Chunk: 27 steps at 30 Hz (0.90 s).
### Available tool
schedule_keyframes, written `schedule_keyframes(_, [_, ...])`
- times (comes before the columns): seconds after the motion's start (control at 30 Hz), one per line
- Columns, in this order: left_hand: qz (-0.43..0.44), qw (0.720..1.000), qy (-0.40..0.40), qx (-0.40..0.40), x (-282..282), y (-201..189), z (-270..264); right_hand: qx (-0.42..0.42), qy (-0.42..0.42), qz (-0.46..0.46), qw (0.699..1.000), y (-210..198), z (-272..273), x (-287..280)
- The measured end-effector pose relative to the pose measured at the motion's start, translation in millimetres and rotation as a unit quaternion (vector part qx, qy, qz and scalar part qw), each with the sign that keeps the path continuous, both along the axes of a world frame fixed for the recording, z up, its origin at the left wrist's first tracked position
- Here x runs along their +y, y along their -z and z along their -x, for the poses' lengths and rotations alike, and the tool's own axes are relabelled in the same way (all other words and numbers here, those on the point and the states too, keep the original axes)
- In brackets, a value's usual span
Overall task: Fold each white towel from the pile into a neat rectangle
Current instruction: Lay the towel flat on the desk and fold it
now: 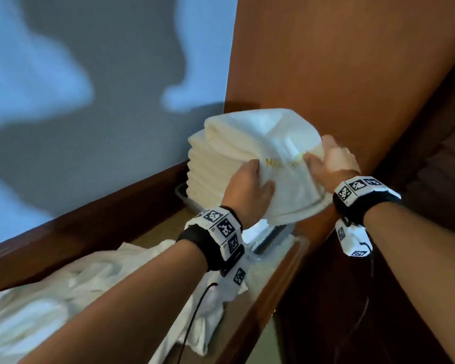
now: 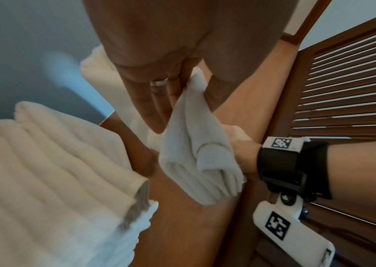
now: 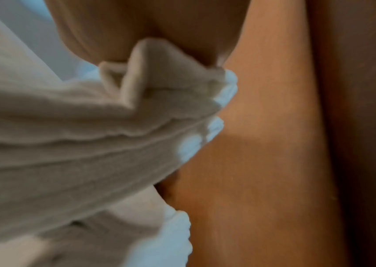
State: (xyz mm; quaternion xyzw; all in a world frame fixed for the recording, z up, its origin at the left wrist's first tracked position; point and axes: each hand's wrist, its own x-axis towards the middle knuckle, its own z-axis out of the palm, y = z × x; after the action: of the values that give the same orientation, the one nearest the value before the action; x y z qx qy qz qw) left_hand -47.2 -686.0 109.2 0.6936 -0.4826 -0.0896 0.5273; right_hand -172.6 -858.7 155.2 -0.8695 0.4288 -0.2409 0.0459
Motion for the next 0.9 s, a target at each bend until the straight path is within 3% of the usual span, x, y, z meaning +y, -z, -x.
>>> schedule_keyframes(0.23, [0.065, 0.992, -0.085, 0.067, -117.4, -24.2, -45.0, -0.058, -0.073, -0.009, 0.996, -20.3, -98.0, -137.3])
schedule_keyframes(0.33, [0.073, 0.979, -0.132, 0.14, -144.8, -10.3, -66.4, -0.126, -0.143, -0.058, 0.98, -7.6, -132.1, -171.8])
schedule_keyframes(0.43, [0.011, 0.946, -0.167, 0.278, -153.6, 28.5, -74.3, -0.025, -0.139, -0.117, 0.983, 36.2, -153.8, -199.0])
schedule_keyframes(0.53, [0.006, 0.888, -0.183, 0.421, -155.9, 59.9, -72.1, 0.091, -0.123, -0.214, 0.965, 82.5, -159.9, -213.1])
schedule_keyframes(0.67, [0.059, 0.853, -0.165, 0.491, -166.1, 51.2, -68.6, 0.031, -0.127, -0.196, 0.972, 83.4, -162.6, -222.9])
schedule_keyframes(0.73, [0.047, 0.851, -0.157, 0.498, -165.8, 45.9, -71.5, 0.017, -0.126, -0.185, 0.974, 77.2, -163.4, -225.4])
schedule_keyframes(0.8, [0.007, 0.873, -0.18, 0.454, -159.1, 46.0, -82.2, 0.041, -0.124, -0.161, 0.978, 75.8, -161.0, -223.6])
schedule_keyframes(0.9, [-0.057, 0.937, -0.284, 0.193, -147.9, 40.3, -116.6, 0.054, -0.123, -0.062, 0.989, 73.9, -155.1, -212.3])
